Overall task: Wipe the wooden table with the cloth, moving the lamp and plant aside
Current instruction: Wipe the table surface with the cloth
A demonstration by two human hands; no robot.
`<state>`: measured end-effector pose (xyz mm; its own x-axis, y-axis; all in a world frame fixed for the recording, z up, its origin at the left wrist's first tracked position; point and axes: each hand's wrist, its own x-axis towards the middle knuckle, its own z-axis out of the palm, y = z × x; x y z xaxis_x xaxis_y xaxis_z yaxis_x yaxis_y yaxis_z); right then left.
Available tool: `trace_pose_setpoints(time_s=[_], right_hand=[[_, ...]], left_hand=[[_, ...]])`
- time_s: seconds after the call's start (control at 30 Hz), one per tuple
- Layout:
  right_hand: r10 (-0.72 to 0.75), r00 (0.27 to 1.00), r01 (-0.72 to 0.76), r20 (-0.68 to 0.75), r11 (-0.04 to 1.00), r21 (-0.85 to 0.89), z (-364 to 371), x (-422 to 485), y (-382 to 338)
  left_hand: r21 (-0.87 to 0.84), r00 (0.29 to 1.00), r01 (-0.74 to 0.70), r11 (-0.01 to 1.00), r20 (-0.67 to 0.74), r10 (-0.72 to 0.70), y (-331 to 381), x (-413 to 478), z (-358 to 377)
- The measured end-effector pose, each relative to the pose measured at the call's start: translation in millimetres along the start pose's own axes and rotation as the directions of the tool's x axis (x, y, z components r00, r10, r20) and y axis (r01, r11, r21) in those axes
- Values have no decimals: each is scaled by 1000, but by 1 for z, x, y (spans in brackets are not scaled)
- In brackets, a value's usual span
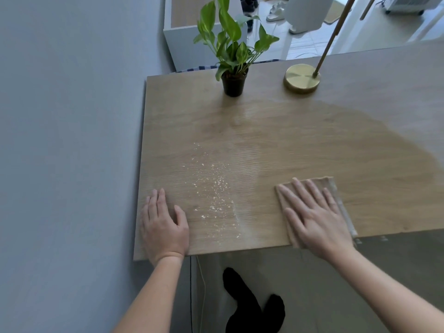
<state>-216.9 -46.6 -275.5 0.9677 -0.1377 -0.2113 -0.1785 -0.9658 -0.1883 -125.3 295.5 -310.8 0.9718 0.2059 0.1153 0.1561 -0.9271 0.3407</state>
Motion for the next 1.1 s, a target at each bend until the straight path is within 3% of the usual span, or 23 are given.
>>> trace_pose_setpoints(time_s=[0.17, 0.23, 0.33, 0.43, 0.53, 0.6, 0.67, 0.77, 0.87, 0.97, 1.1], right_hand=[[354, 932, -343, -73, 930, 128, -16, 93, -10], [396, 917, -383, -56, 910, 161, -15, 122, -40], [167, 985, -162, -46, 982, 102, 0, 110, -82], [-85, 996, 85, -3, 996, 32, 14, 57, -82], [-137, 990, 137, 22, 991, 11, 6, 29, -39], [-53, 999, 53, -6, 999, 4, -7, 39, -5], [127, 990, -125, -67, 992, 24, -20, 73, 21], [411, 905, -395, -107, 908, 142, -39, 146, 33], [511, 852, -484, -111, 851, 203, -48, 223, 3], [438, 893, -413, -101, 889, 199, -43, 267, -60], [120, 991, -110, -64, 985, 134, -13, 229, -137]], left_hand=[[3, 1000, 6, 1000, 8, -6, 2, 0, -1], [2, 1000, 4, 1000, 11, -4, 4, 0, -2], [13, 1000, 12, 1000, 17, -12, 2, 1, -2], [19, 1000, 6, 1000, 19, -7, 2, 0, -3], [26, 1000, 3, 1000, 19, -4, 1, -1, -3], [29, 1000, 6, 1000, 20, -6, 1, 0, -3], [35, 1000, 6, 999, 23, -7, 1, 0, -3], [43, 1000, 1, 999, 27, -2, 0, 0, -1], [69, 999, -7, 998, 42, 4, -3, 2, 2], [79, 999, 0, 997, 46, -4, -4, 3, 5], [74, 999, -3, 997, 50, -1, -4, 4, 3]])
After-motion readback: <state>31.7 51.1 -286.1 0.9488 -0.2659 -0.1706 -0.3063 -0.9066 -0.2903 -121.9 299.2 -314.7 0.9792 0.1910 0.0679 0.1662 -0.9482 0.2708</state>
